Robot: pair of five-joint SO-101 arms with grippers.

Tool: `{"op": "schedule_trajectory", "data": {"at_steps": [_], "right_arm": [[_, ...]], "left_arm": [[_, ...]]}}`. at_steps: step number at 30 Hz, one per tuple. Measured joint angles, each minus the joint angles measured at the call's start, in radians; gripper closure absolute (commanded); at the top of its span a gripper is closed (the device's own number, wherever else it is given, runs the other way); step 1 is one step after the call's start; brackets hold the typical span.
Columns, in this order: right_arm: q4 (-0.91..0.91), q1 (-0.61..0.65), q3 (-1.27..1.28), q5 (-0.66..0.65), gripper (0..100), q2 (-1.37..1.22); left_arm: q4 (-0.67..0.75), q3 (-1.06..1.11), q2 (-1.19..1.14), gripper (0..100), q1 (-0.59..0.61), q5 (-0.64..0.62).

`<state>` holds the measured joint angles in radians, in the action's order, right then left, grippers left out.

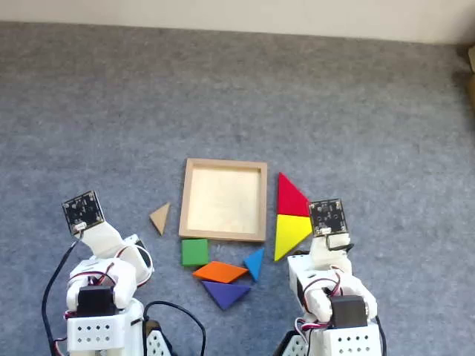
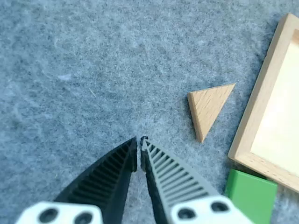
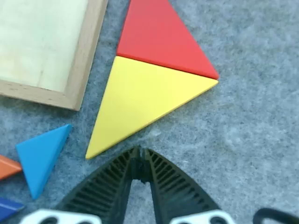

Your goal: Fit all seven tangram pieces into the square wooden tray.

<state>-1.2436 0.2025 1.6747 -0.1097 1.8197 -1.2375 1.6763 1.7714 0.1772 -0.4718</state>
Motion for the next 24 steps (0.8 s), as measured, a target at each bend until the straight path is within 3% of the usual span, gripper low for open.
{"op": "schedule_trajectory", "data": {"at_steps": [4,12,20,24], "right_arm": [[-0.005,-0.034,0.000,0.000,99.4,0.000],[-0.060,-0.278,-0.153,-0.002,99.4,0.005],[-0.124,-0.296,-0.397,0.138,99.4,0.008],[-0.124,-0.293,-0.462,0.163,99.4,-0.117]], "left_arm": [[0.000,0.000,0.000,96,0.000,0.000],[0.000,0.000,0.000,96,0.000,0.000],[0.000,0.000,0.000,96,0.000,0.000],[0.000,0.000,0.000,96,0.000,0.000]]}}
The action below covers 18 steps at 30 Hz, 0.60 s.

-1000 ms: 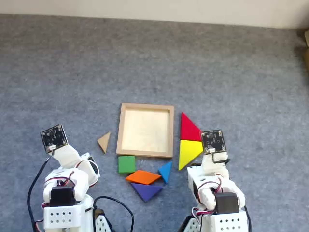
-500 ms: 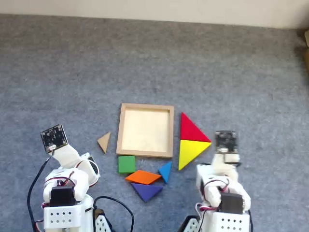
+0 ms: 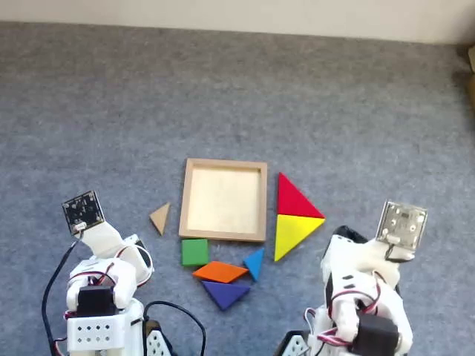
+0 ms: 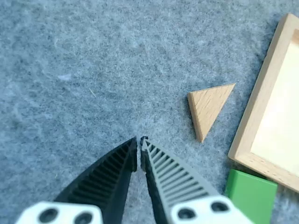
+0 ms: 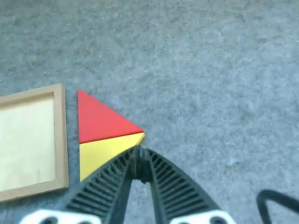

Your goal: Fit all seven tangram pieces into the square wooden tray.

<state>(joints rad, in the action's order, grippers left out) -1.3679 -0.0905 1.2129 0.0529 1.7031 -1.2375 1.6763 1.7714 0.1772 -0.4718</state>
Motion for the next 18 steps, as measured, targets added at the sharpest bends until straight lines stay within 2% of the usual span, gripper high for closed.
{"op": "schedule_trajectory", "data": {"at_steps": [6,10,16,18], "right_arm": [[0.000,0.000,-0.196,0.021,98.8,-0.368],[0.000,-0.002,-0.311,0.127,97.1,-0.598],[0.000,0.043,-0.419,0.256,75.2,-0.784],[0.002,0.081,-0.419,0.311,71.5,-0.819]], "left_arm": [[0.000,0.000,0.000,96,0.000,0.000],[0.000,0.000,0.000,96,0.000,0.000],[0.000,0.000,0.000,96,0.000,0.000],[0.000,0.000,0.000,96,0.000,0.000]]}}
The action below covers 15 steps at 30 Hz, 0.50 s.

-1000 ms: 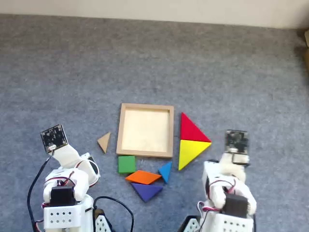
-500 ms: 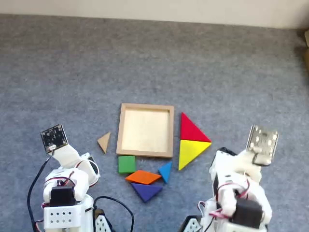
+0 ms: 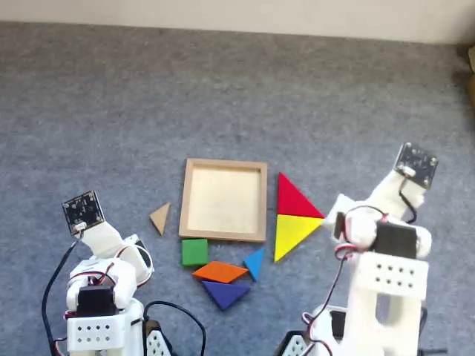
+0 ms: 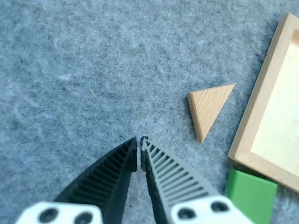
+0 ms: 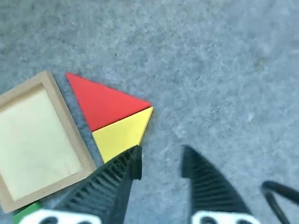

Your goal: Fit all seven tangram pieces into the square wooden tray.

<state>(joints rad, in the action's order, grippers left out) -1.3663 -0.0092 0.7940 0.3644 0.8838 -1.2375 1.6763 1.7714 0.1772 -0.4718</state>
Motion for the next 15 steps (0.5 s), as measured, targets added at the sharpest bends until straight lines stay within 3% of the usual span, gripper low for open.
{"op": "schedule_trajectory", "data": {"at_steps": [5,10,15], "right_arm": [[0.009,0.110,-0.009,0.078,71.4,-0.069],[0.150,0.255,0.009,0.091,71.1,-0.117],[0.253,0.290,0.032,0.100,71.0,-0.173]], "left_arm": [[0.000,0.000,0.000,96,0.000,0.000],[0.000,0.000,0.000,96,0.000,0.000],[0.000,0.000,0.000,96,0.000,0.000]]}}
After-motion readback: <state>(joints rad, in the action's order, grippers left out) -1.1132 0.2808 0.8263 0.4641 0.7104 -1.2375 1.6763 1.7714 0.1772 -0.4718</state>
